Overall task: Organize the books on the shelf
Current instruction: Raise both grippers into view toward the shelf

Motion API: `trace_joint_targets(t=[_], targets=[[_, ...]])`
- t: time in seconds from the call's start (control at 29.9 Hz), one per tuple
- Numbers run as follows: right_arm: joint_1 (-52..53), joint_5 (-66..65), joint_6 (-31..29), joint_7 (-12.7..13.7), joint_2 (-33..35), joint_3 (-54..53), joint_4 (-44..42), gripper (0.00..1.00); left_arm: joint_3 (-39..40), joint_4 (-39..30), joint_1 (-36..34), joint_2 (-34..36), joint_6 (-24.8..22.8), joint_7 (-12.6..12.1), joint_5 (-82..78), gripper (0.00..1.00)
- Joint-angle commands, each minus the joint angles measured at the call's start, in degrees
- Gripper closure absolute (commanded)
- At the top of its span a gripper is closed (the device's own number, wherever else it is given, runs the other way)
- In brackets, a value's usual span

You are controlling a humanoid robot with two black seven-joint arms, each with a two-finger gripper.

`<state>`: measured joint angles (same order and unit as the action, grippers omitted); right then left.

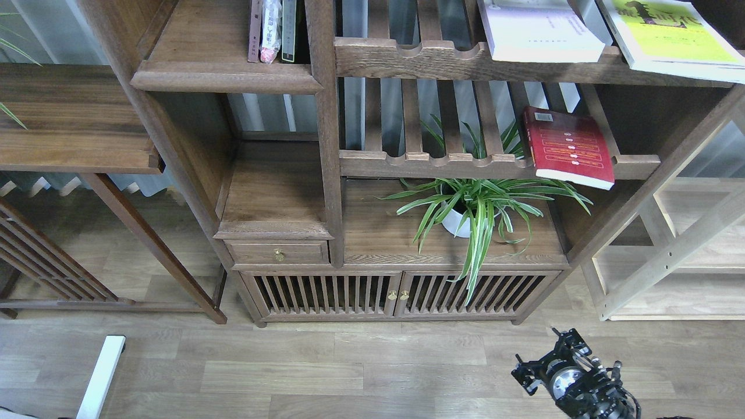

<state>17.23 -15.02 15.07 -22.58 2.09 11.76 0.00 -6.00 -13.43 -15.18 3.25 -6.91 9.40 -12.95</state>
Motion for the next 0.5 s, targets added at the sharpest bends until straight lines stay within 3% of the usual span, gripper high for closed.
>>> trace_joint_targets(t=[0.0,0.23,0.33,0.47], targets=[[-0.1,-2.2,2.6,-0.7,0.3,2.1,-12.0,0.00,-3.0,0.2,0.0,0.1,1.1,2.8,-5.1,0.01],[-0.4,-3.8,9.6,-5.4,2.3,6.1,-11.7,0.00,-9.8,0.2,-0.9,0.2,5.1,6.8,-13.1,0.01],[-0.4,-3.8,9.8,-5.4,3.7,6.1,-11.6,0.00,-11.7,0.2,-1.9,0.8,5.4,9.3,-14.4,0.01],[-0.1,-3.8,9.8,-5.4,5.9,6.1,-11.6,0.00,-12.7,0.5,-3.8,3.3,6.0,9.4,-14.4,0.01]])
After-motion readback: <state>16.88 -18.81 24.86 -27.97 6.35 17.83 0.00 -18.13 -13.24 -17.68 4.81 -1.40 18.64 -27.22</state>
